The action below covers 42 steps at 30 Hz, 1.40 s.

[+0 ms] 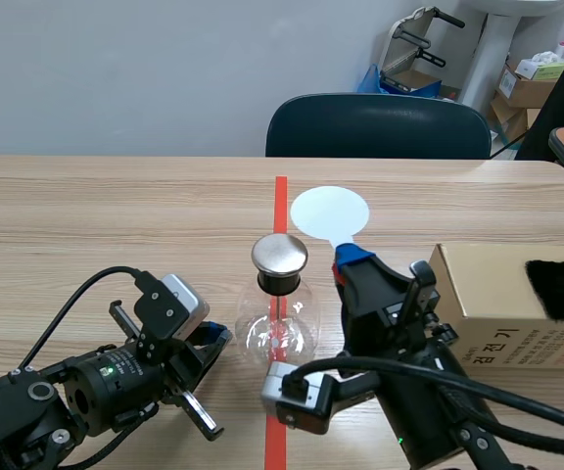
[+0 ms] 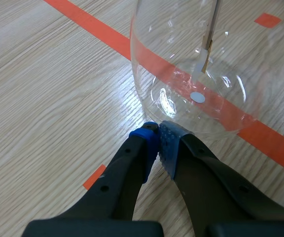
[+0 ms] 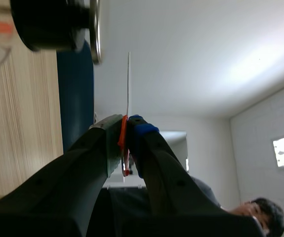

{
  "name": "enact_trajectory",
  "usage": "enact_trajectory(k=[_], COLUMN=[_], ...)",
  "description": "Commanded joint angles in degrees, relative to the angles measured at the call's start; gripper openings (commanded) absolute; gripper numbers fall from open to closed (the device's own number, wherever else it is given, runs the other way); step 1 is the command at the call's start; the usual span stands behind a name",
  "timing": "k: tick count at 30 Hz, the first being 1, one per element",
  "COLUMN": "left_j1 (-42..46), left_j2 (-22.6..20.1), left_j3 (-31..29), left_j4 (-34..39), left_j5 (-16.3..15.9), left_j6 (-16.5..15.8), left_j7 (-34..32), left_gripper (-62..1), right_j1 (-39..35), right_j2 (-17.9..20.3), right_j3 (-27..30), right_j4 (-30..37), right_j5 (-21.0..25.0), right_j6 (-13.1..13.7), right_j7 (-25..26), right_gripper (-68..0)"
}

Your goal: Do the electroscope experiment

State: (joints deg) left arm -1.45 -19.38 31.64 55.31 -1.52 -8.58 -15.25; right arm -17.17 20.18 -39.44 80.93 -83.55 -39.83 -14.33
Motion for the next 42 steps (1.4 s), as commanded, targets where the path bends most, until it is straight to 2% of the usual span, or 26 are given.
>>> enact_trajectory(k=[1,6,10,42], left_j1=[-0.2,-0.2,-0.2,-0.2], left_j2=[0.3,0.3,0.3,0.3], left_j3=[0.0,0.0,0.0,0.0], left_j4=[1.0,1.0,1.0,1.0], left_j5=[-0.3,-0.3,-0.3,-0.3], left_j6=[0.1,0.1,0.1,0.1], left_j7=[-0.8,-0.9,-0.8,-0.9], left_gripper=[-57.3,-57.3,-57.3,-57.3], right_j1=[0.6,0.6,0.6,0.7], right_j2=[0.3,0.3,0.3,0.3], right_j3=[0.3,0.3,0.3,0.3], right_j4=[1.0,1.0,1.0,1.0], right_j5=[-0.2,-0.2,-0.2,-0.2], right_j6=[-0.7,-0.7,-0.7,-0.7], right_j7=[-2.7,-11.1,-14.4,-14.3], right_gripper=[-66.3,-66.2,-66.2,-66.2])
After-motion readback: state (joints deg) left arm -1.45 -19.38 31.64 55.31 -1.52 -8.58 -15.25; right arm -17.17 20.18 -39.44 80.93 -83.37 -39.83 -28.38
